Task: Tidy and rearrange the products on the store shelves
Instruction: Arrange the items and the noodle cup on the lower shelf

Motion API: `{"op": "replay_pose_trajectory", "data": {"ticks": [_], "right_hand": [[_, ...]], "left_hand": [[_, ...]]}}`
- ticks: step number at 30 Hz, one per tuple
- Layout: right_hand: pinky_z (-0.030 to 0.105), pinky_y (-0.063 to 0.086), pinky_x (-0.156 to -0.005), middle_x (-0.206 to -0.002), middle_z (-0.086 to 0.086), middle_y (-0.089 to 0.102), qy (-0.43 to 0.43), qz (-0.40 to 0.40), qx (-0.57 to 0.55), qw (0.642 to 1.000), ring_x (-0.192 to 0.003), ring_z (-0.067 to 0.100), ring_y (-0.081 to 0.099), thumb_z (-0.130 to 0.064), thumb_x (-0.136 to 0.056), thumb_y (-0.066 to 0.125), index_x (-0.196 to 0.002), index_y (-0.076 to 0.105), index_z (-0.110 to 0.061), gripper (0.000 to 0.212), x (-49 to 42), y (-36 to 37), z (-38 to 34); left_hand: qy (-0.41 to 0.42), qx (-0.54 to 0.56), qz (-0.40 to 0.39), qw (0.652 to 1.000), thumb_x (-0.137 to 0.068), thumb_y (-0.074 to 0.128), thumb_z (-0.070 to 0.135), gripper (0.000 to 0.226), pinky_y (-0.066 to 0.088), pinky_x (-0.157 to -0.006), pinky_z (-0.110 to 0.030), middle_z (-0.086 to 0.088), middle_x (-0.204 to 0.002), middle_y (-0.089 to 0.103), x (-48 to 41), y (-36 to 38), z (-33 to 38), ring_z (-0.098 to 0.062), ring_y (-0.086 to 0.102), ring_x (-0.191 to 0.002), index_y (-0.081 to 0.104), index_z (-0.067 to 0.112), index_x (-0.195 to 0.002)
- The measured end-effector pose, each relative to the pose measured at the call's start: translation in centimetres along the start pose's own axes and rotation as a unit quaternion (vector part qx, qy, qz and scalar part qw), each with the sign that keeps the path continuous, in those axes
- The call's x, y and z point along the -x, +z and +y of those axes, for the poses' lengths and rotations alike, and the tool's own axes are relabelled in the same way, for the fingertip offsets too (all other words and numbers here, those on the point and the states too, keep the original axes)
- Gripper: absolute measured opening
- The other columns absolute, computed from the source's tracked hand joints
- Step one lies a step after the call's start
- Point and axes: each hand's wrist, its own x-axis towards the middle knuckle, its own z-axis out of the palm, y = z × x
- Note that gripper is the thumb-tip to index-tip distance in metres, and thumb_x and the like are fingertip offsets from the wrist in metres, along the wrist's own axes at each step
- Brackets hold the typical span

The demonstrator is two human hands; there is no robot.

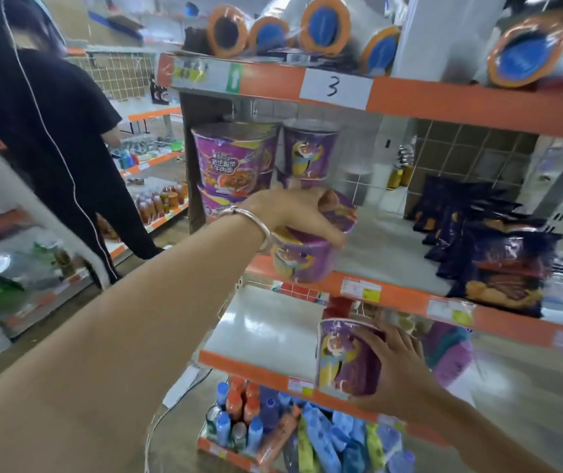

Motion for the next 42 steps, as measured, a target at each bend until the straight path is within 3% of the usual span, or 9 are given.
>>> {"op": "replay_pose_trajectory", "data": {"ticks": [4,12,17,19,25,31,34,37,42], "right_hand": [[0.037,0.020,-0.112,-0.138,-0.010,0.028,-0.046,0.024,-0.004,0.999,-0.132,0.018,0.026,-0.080,-0.044,0.062,-0.130,0.021,-0.051,0.100,1.7,-0.3,2.1],[0.037,0.026,-0.104,-0.124,-0.038,0.016,-0.093,0.115,-0.113,0.983,-0.119,-0.008,0.018,-0.077,-0.042,0.066,-0.124,0.025,-0.058,0.094,-0.1,-6.0,0.4],[0.042,0.036,-0.106,-0.117,-0.058,0.004,-0.058,0.130,-0.179,0.973,-0.117,-0.020,0.018,-0.065,-0.037,0.072,-0.109,0.020,-0.078,0.090,-2.4,-9.8,-1.0],[0.041,0.031,-0.108,-0.121,-0.051,0.014,-0.060,0.166,-0.170,0.970,-0.117,-0.009,0.025,-0.066,-0.036,0.070,-0.110,0.021,-0.075,0.089,-3.3,-10.8,-1.2],[0.052,0.024,-0.112,-0.126,-0.021,0.025,-0.021,0.243,-0.162,0.956,-0.127,0.009,0.025,-0.064,-0.036,0.068,-0.111,0.031,-0.063,0.084,-7.0,-12.3,-0.7],[0.049,0.024,-0.111,-0.137,-0.002,0.033,0.010,0.310,-0.136,0.941,-0.128,0.017,0.029,-0.066,-0.038,0.065,-0.120,0.035,-0.044,0.090,-10.7,-12.4,-0.6],[0.041,0.023,-0.109,-0.138,-0.001,0.032,0.004,0.328,-0.125,0.936,-0.129,0.019,0.029,-0.065,-0.039,0.065,-0.120,0.035,-0.043,0.089,-12.1,-12.8,-1.0],[0.052,0.028,-0.109,-0.138,-0.001,0.029,-0.007,0.343,-0.107,0.933,-0.129,0.018,0.025,-0.062,-0.041,0.071,-0.120,0.034,-0.043,0.090,-13.6,-13.3,-1.2],[0.055,0.029,-0.107,-0.142,0.004,0.026,-0.048,0.380,-0.050,0.922,-0.133,0.025,0.026,-0.064,-0.046,0.065,-0.120,0.033,-0.040,0.085,-15.7,-14.1,-2.2]], "left_hand": [[-0.065,0.008,0.074,0.995,-0.058,0.067,0.065,0.083,0.023,-0.107,-0.057,-0.006,-0.148,0.016,-2.7,2.2,-0.3,-0.042,0.017,-0.136,0.035,0.040,-0.130],[-0.088,0.013,0.145,0.985,-0.056,0.066,0.066,0.075,0.021,-0.106,-0.060,-0.004,-0.146,0.019,-7.2,2.3,-1.2,-0.040,0.019,-0.134,0.045,0.039,-0.122],[-0.079,0.036,0.063,0.994,-0.055,0.063,0.064,0.049,0.022,-0.105,-0.060,-0.008,-0.147,0.017,-9.5,1.7,-2.6,-0.043,0.019,-0.134,0.052,0.042,-0.098],[-0.065,0.016,0.047,0.997,-0.051,0.061,0.065,0.042,0.024,-0.104,-0.060,-0.010,-0.146,0.021,-10.3,2.1,-3.2,-0.041,0.020,-0.134,0.052,0.039,-0.083],[-0.018,-0.026,0.030,0.999,-0.040,0.051,0.075,0.064,0.029,-0.102,-0.060,-0.005,-0.141,0.038,-12.9,2.7,-4.3,-0.040,0.026,-0.134,0.054,0.047,-0.098],[0.003,-0.037,0.062,0.997,-0.062,0.054,0.074,0.059,0.020,-0.105,-0.063,0.000,-0.146,0.030,-12.8,3.2,-5.1,-0.039,0.020,-0.137,0.053,0.039,-0.110],[0.012,-0.017,0.128,0.992,-0.073,0.039,0.076,0.056,0.023,-0.103,-0.058,0.000,-0.145,0.035,-13.2,4.1,-5.8,-0.035,0.025,-0.135,0.051,0.040,-0.114],[0.025,0.037,0.197,0.979,-0.092,0.029,0.055,0.049,0.014,-0.111,-0.057,-0.005,-0.150,0.030,-13.9,4.9,-6.6,-0.033,0.014,-0.142,0.040,0.032,-0.135],[0.038,0.193,0.387,0.901,-0.091,0.025,0.038,0.049,0.033,-0.099,-0.043,-0.016,-0.119,0.052,-14.1,5.5,-6.8,-0.036,0.044,-0.115,0.058,0.009,-0.113]]}}
